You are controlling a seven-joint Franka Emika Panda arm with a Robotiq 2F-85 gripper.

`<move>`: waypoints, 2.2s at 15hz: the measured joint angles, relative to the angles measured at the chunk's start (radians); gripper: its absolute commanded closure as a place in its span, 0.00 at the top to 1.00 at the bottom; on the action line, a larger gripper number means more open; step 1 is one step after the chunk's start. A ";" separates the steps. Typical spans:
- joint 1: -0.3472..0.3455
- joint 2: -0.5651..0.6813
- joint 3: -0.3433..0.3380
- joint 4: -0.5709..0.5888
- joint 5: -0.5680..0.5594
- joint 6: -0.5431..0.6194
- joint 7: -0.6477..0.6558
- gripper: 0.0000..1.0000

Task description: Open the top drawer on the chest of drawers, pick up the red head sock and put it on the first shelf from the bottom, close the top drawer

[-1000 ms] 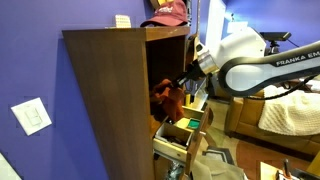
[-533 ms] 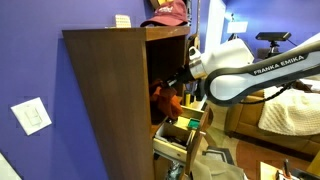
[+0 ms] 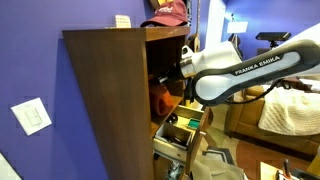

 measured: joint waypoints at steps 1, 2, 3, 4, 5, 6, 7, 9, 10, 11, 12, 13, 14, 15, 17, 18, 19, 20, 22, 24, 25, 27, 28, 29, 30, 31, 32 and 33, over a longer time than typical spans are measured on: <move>0.015 0.007 -0.010 0.007 0.000 0.000 0.000 0.34; 0.030 0.013 -0.021 0.011 0.001 0.000 0.001 0.35; 0.043 0.018 -0.031 0.014 0.002 0.000 0.002 0.41; 0.052 0.023 -0.038 0.014 0.002 0.000 0.004 0.48; 0.058 0.026 -0.045 0.014 0.002 0.000 0.005 0.55; 0.060 0.027 -0.051 0.014 0.002 0.000 0.007 0.64; 0.060 0.027 -0.056 0.014 0.002 0.000 0.007 0.70; 0.060 0.023 -0.067 0.012 0.002 0.000 0.007 0.86; 0.057 0.018 -0.069 0.009 0.002 -0.002 0.007 0.92; 0.053 0.011 -0.070 0.002 0.001 -0.005 0.006 0.99; 0.047 0.002 -0.070 -0.006 -0.001 -0.027 0.004 1.00; 0.037 -0.010 -0.067 -0.014 -0.004 -0.070 0.003 1.00; 0.027 -0.026 -0.066 -0.025 -0.007 -0.117 0.002 1.00; 0.014 -0.044 -0.063 -0.036 -0.015 -0.167 0.001 1.00; -0.030 -0.080 -0.046 -0.064 -0.050 -0.229 0.001 1.00; -0.049 -0.099 -0.038 -0.080 -0.068 -0.253 0.001 1.00; -0.069 -0.120 -0.028 -0.096 -0.085 -0.284 0.002 0.99; -0.088 -0.143 -0.017 -0.112 -0.103 -0.320 0.005 1.00; -0.111 -0.199 -0.001 -0.144 -0.125 -0.396 0.005 1.00; -0.144 -0.258 0.028 -0.171 -0.130 -0.489 0.004 1.00; -0.165 -0.289 0.045 -0.182 -0.131 -0.542 0.004 1.00; -0.206 -0.341 0.073 -0.195 -0.132 -0.647 0.008 1.00; -0.230 -0.365 0.087 -0.200 -0.134 -0.697 0.014 1.00; -0.254 -0.386 0.099 -0.204 -0.136 -0.746 0.025 1.00; -0.276 -0.404 0.109 -0.205 -0.139 -0.793 0.036 1.00; -0.298 -0.418 0.118 -0.206 -0.143 -0.838 0.049 1.00; -0.321 -0.430 0.127 -0.206 -0.151 -0.888 0.064 1.00; -0.343 -0.440 0.137 -0.205 -0.163 -0.938 0.080 1.00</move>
